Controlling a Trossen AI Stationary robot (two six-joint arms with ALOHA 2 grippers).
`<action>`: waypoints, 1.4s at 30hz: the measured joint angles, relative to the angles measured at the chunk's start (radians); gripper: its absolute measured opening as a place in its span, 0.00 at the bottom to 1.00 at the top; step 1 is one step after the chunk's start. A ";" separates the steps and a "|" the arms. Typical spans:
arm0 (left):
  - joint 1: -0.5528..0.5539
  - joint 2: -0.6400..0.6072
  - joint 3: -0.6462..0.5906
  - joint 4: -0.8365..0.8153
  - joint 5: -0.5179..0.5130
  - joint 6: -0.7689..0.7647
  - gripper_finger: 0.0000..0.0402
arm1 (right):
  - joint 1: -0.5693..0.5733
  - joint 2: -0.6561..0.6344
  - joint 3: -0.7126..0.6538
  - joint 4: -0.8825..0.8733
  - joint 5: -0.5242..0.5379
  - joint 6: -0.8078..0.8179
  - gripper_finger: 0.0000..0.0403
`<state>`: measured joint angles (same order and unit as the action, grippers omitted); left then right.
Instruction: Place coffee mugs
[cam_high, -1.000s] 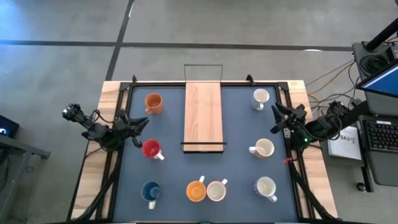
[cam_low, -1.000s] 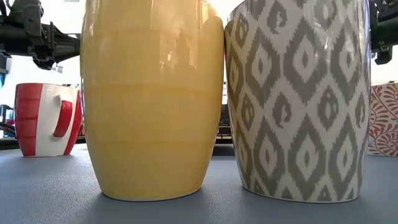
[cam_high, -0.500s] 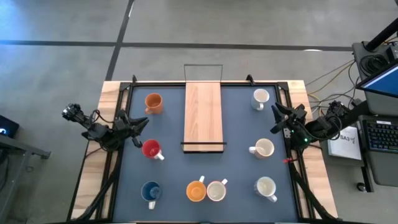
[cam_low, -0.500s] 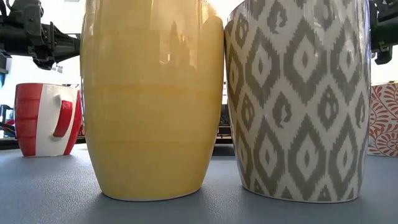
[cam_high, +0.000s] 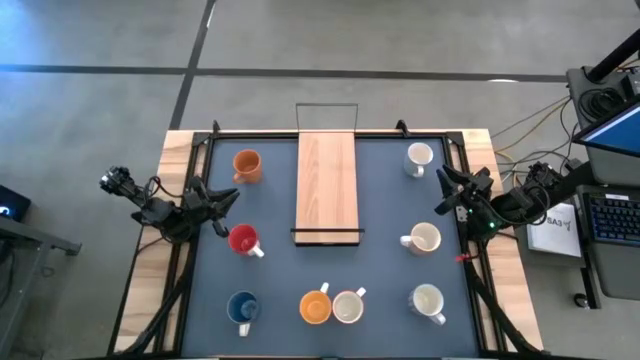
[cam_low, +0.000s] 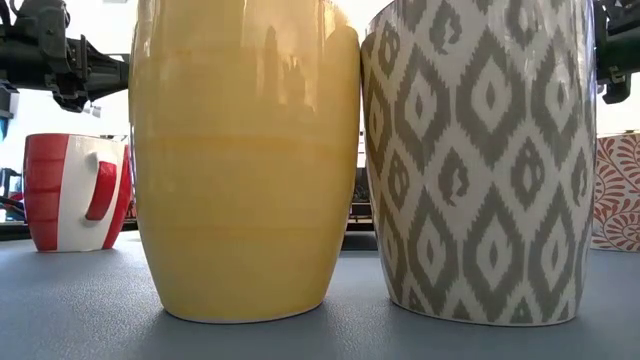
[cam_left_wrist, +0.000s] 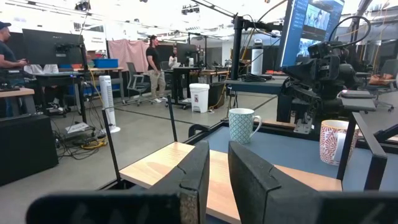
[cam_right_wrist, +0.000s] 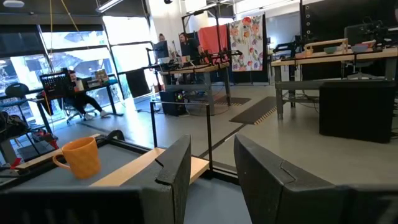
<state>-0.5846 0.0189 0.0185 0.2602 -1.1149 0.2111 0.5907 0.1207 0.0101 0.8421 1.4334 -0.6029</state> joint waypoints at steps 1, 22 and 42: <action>0.000 0.000 0.000 0.000 0.000 0.000 0.11 | 0.000 0.000 0.000 0.000 0.000 0.000 0.28; 0.000 0.000 0.000 0.000 0.000 0.000 0.11 | 0.000 0.000 0.000 0.000 -0.046 0.053 0.28; 0.000 0.000 0.000 0.009 0.000 0.008 0.11 | 0.000 0.000 0.011 -0.002 -0.257 0.184 0.28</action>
<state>-0.5846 0.0189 0.0185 0.2694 -1.1149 0.2194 0.5903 0.1207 0.0210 0.8400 1.1760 -0.4184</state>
